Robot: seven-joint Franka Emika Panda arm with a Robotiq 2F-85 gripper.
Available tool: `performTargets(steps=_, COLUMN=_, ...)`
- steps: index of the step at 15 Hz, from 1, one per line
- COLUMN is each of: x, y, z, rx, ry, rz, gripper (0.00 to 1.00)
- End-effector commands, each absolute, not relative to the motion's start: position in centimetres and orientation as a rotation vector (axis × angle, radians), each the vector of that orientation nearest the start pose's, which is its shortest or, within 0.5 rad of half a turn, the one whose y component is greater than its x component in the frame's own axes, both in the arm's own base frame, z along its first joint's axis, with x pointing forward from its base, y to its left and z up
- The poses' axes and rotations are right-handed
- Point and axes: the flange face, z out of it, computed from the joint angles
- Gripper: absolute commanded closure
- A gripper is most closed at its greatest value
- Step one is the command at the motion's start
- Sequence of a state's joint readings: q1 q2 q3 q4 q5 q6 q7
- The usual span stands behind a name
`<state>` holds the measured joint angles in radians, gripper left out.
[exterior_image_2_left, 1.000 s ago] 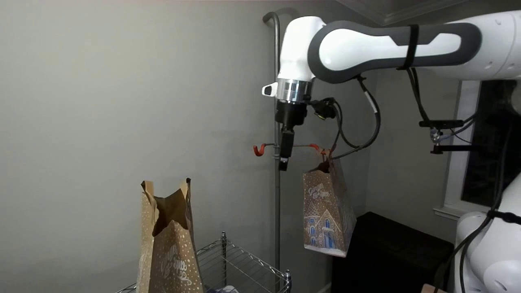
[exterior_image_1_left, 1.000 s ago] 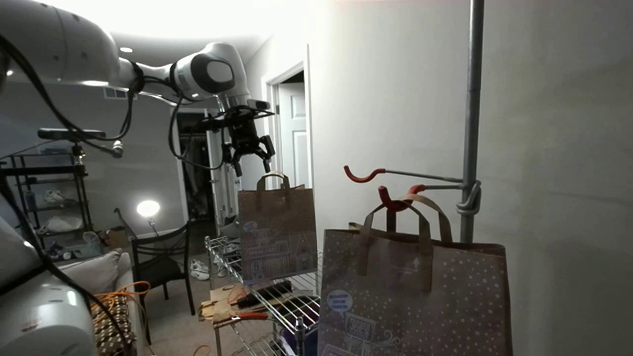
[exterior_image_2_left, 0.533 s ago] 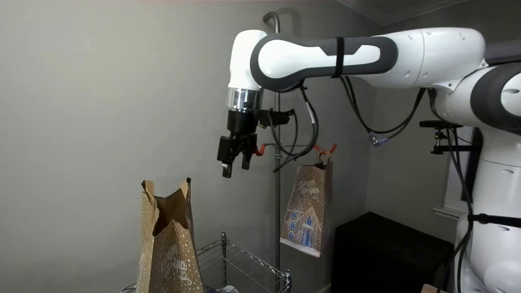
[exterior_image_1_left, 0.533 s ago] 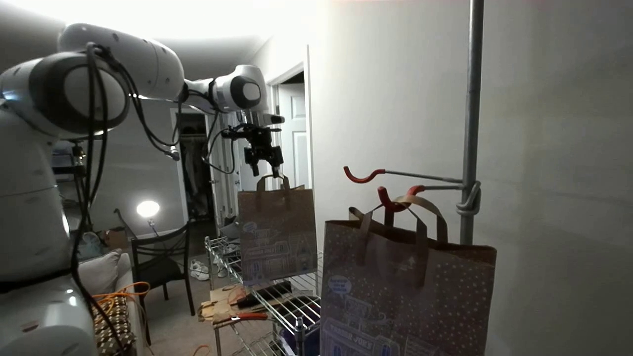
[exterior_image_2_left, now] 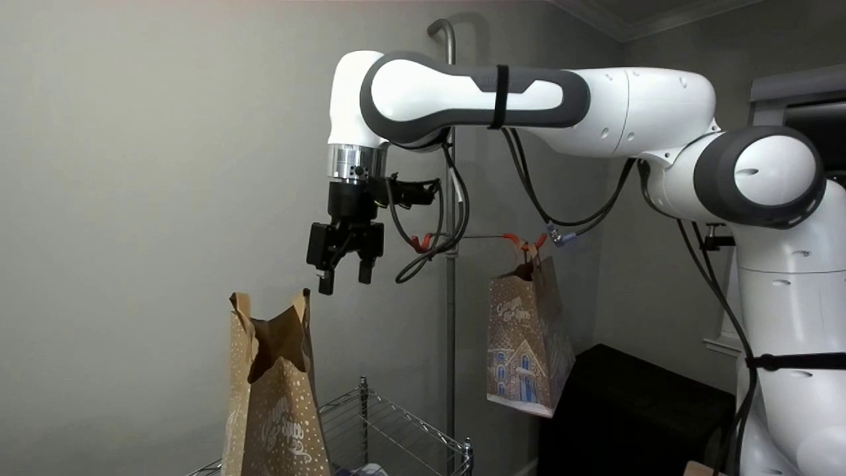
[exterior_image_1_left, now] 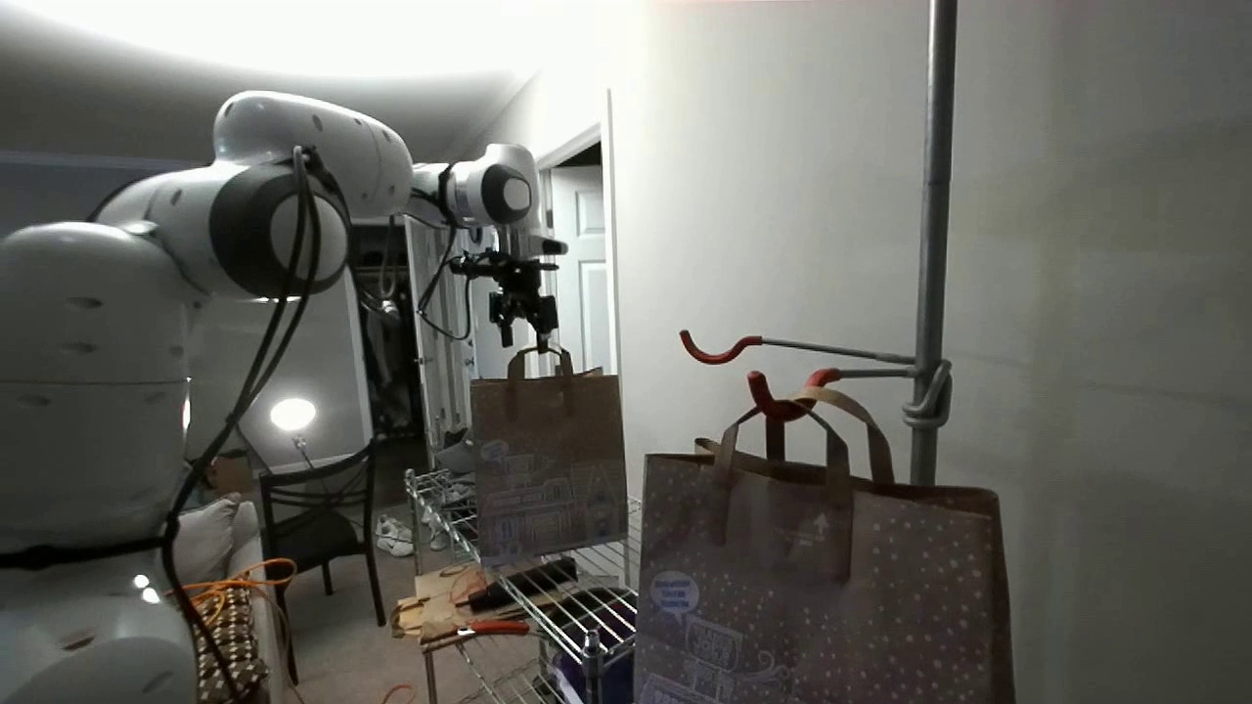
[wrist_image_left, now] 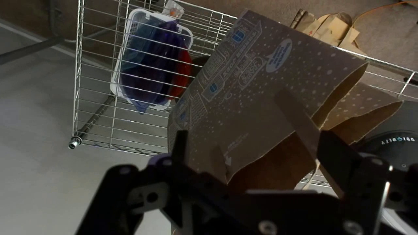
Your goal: Put the paper bags on the hanger
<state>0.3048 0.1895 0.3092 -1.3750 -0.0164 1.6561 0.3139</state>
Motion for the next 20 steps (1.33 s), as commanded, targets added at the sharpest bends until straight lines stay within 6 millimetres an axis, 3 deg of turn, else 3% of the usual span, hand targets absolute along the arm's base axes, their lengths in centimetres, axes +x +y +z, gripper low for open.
performTargets(steps=1, x=51.8, y=33.9, z=62.0, rx=-3.025, ry=-0.446, rz=-0.111, gripper=0.0)
performTargets(steps=4, x=51.8, y=34.5, z=61.1, rx=-2.947, ry=-0.395, rz=-0.101, gripper=0.0)
performTargets(steps=10, x=55.1, y=36.8, z=58.7, rx=-2.742, ry=-0.08, rz=0.09, gripper=0.0)
performTargets(steps=15, x=57.3, y=39.0, z=58.0, rx=-2.725, ry=0.085, rz=0.038, gripper=0.0)
performTargets(steps=20, x=57.3, y=42.7, z=58.2, rx=-2.761, ry=0.106, rz=-0.033, gripper=0.0)
